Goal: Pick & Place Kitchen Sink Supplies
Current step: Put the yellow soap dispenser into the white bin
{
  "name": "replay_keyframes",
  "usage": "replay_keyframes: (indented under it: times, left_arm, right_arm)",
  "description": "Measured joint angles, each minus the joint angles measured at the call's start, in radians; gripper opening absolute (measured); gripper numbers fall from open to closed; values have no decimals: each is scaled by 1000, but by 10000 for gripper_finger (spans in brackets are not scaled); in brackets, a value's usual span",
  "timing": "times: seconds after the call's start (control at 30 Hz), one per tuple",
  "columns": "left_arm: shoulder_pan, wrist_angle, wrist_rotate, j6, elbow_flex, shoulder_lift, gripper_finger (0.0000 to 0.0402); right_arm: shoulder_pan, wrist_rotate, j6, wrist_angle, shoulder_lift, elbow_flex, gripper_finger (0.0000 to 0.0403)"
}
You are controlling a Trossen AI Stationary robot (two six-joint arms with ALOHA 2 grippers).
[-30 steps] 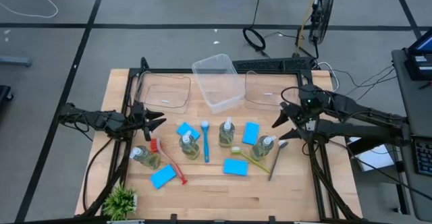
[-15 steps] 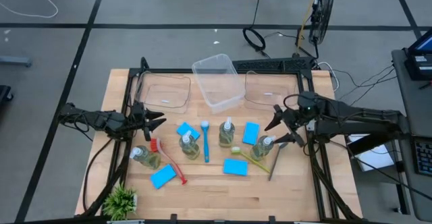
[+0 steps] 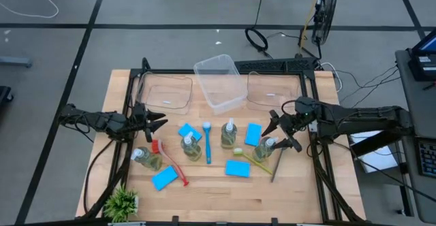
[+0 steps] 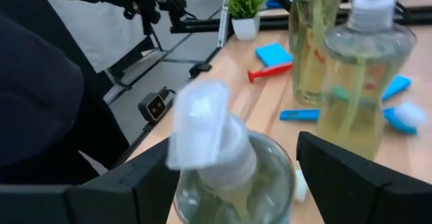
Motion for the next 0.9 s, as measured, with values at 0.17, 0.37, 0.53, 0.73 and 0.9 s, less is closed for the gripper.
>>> replay_keyframes:
  times: [0.17,0.37,0.53,0.73,0.9]
  left_arm:
    - [0,0,0,2,0,0,157]
    - [0,0,0,1,0,0,157]
    - [0,0,0,1,0,0,157]
    - [0,0,0,5,0,0,157]
    - [0,0,0,5,0,0,157]
  right_arm:
    - [26,22,3,34,31,0,277]
    - [55,82,2,34,42,0,273]
    - [69,103,3,35,42,0,240]
    - [69,100,-1,42,40,3,187]
    - [69,105,26,58,40,3,152]
